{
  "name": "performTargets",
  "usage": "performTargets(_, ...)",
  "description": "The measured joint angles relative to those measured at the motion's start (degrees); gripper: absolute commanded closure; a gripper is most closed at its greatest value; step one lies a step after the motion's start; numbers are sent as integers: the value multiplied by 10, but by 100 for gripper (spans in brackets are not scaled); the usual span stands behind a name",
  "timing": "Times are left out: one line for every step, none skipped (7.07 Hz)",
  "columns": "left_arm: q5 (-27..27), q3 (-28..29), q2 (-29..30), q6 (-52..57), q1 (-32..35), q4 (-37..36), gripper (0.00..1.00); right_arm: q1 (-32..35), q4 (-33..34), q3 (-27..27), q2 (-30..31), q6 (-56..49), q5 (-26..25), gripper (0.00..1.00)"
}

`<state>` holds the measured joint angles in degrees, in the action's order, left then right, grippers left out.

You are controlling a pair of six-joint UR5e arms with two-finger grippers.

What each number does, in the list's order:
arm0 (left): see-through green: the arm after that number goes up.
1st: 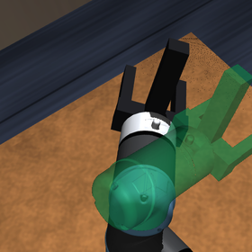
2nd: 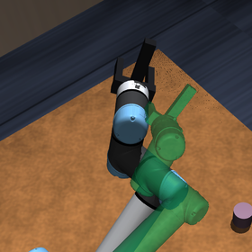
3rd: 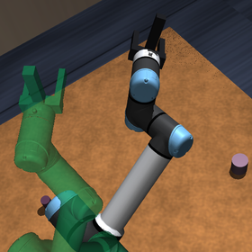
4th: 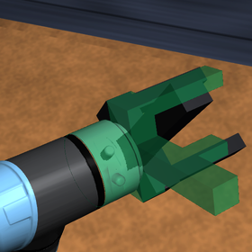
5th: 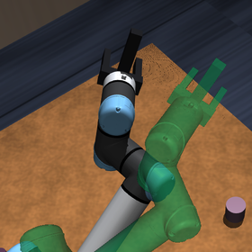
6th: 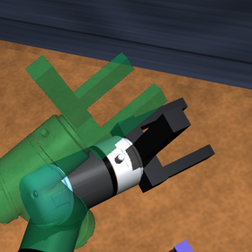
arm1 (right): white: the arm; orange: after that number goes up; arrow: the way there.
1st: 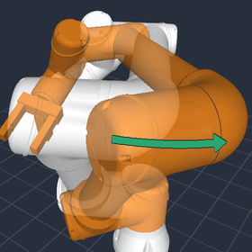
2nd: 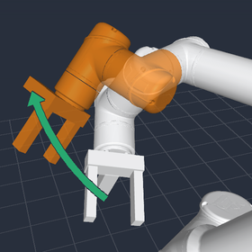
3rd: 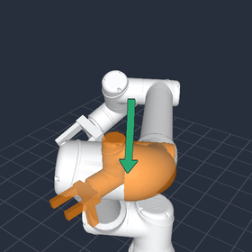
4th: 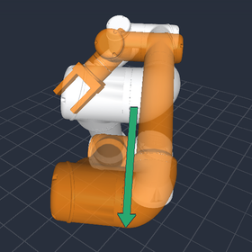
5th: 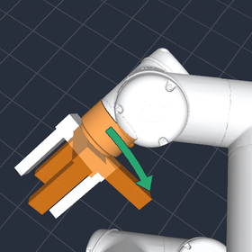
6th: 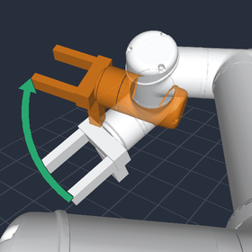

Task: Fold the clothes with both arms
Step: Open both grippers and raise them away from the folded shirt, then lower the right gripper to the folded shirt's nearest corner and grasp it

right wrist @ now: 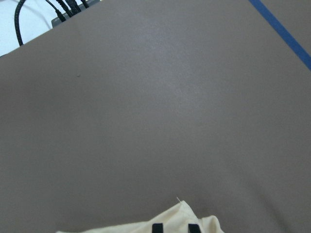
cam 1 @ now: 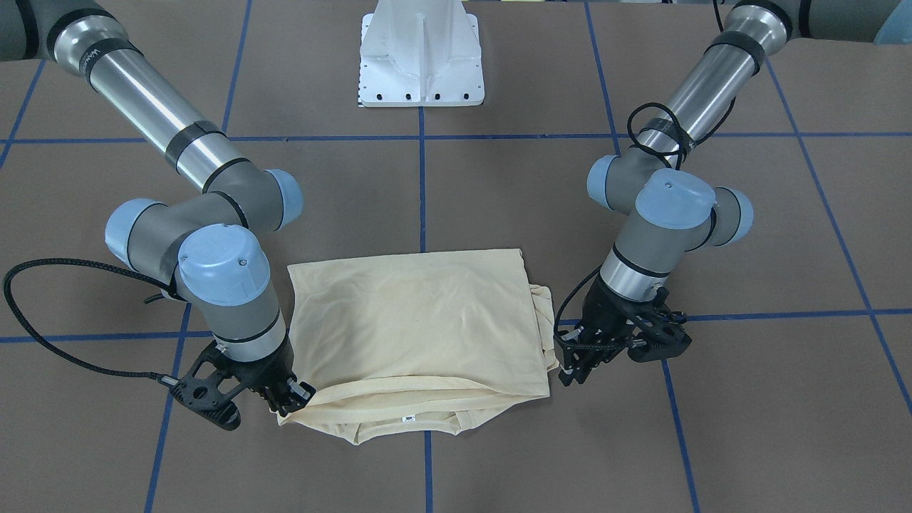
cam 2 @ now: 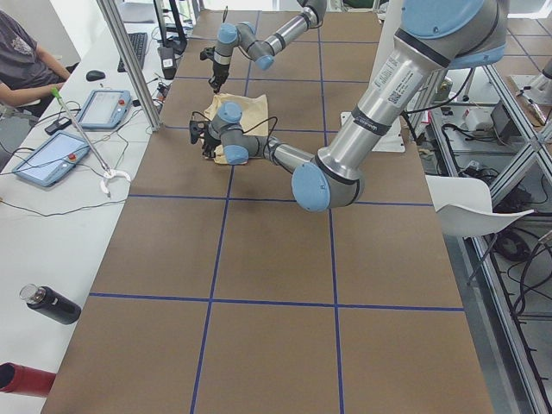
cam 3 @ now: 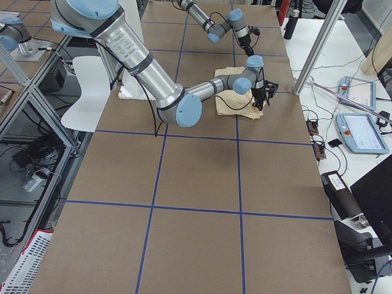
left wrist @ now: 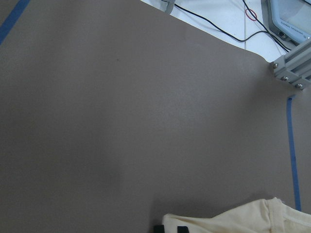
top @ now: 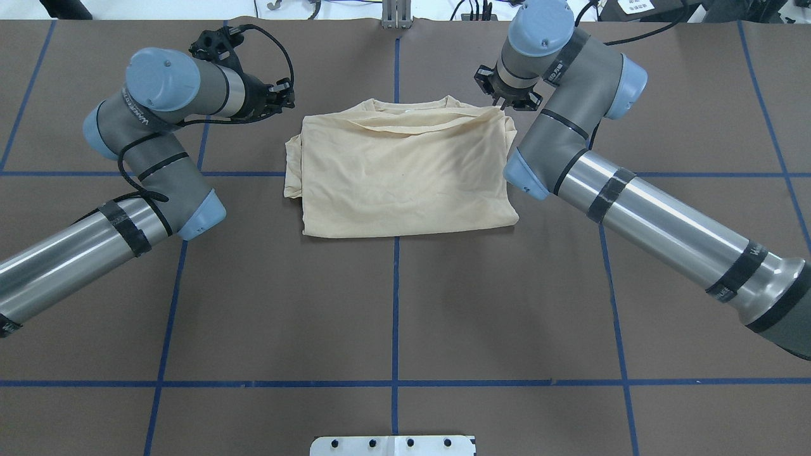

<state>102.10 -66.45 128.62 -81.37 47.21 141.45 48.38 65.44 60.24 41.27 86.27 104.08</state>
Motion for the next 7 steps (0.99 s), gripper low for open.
performTargets(2, -1, 0, 5, 11, 4, 38, 18, -8, -6, -6, 0, 7, 0)
performTargets(17, -10, -1, 19, 27, 5, 38, 36, -11, 4, -2, -2, 26, 0)
performTargets(40, -28, -12, 36, 42, 5, 38, 41, -15, 51, 26, 1, 41, 0)
performTargets(57, -53, -29, 50, 52, 2, 38, 27, -17, 129, 81, 26, 44, 0)
performTargets(63, -78, -46, 61, 61, 0, 38, 1, -19, 208, 141, 80, 35, 0)
performTargets(64, -96, -60, 70, 68, -1, 38, -34, -23, 273, 194, 140, 9, 1)
performTargets(64, -106, -68, 80, 72, -2, 38, -74, -37, 318, 238, 191, -27, 2)
